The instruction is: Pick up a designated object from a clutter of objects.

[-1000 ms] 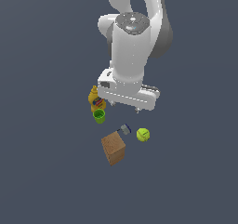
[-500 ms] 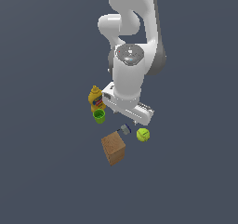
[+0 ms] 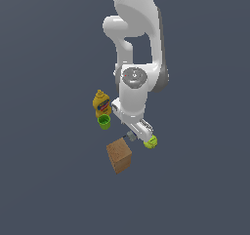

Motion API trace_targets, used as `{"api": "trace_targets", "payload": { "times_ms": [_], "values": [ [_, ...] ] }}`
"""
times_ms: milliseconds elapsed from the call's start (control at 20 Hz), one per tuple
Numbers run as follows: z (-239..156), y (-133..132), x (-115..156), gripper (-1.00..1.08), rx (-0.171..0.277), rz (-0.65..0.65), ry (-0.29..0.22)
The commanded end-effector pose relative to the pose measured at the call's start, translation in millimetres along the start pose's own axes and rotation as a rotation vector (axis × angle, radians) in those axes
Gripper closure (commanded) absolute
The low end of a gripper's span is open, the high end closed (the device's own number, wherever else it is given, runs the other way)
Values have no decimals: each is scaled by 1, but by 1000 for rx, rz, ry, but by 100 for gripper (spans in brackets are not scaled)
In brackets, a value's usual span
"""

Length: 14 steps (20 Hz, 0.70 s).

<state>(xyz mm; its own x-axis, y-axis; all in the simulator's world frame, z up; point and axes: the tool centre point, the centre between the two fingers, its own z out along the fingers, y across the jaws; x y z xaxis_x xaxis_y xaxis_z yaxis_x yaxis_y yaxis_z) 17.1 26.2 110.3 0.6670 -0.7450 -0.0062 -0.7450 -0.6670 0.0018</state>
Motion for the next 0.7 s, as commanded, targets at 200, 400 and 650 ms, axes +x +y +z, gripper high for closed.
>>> {"api": "trace_targets", "payload": {
  "times_ms": [200,400,650],
  "values": [
    [29,4,-2,-92,2,132,3],
    [40,7,-4,-92,2,182,5],
    [47,8,-4,-92,2,214,6]
  ]
}}
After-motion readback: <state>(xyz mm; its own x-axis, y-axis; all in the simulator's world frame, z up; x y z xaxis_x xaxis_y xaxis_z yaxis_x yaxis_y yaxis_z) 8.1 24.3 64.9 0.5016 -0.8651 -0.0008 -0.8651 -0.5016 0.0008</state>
